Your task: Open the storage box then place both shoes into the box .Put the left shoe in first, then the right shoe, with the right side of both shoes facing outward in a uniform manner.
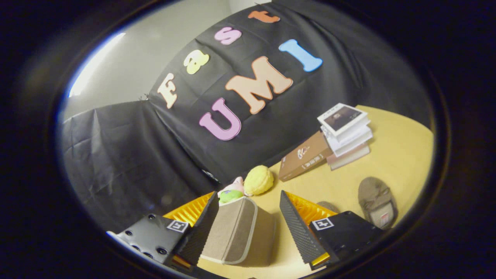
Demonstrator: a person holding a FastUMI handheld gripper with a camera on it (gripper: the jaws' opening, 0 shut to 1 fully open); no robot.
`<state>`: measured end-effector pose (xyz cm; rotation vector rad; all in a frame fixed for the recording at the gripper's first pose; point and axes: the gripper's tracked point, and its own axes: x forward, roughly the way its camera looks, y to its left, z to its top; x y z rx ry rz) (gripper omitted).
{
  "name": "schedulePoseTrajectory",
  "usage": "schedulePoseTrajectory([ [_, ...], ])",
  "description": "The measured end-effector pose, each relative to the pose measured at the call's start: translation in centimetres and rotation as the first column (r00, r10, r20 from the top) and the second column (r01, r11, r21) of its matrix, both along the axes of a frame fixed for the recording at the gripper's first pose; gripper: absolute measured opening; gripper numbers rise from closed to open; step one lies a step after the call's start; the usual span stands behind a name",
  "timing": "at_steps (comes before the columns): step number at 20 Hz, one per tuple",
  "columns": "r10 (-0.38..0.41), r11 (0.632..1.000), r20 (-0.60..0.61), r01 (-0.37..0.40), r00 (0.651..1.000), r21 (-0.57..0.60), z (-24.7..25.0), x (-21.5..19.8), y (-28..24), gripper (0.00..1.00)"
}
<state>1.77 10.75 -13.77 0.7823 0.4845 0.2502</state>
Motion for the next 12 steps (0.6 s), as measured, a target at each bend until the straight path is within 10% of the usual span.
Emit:
schedulePoseTrajectory([
  [12,0.232,0.914,-0.202,-0.143,0.951,0.379,-5.4,-3.5,8.4,0.99],
])
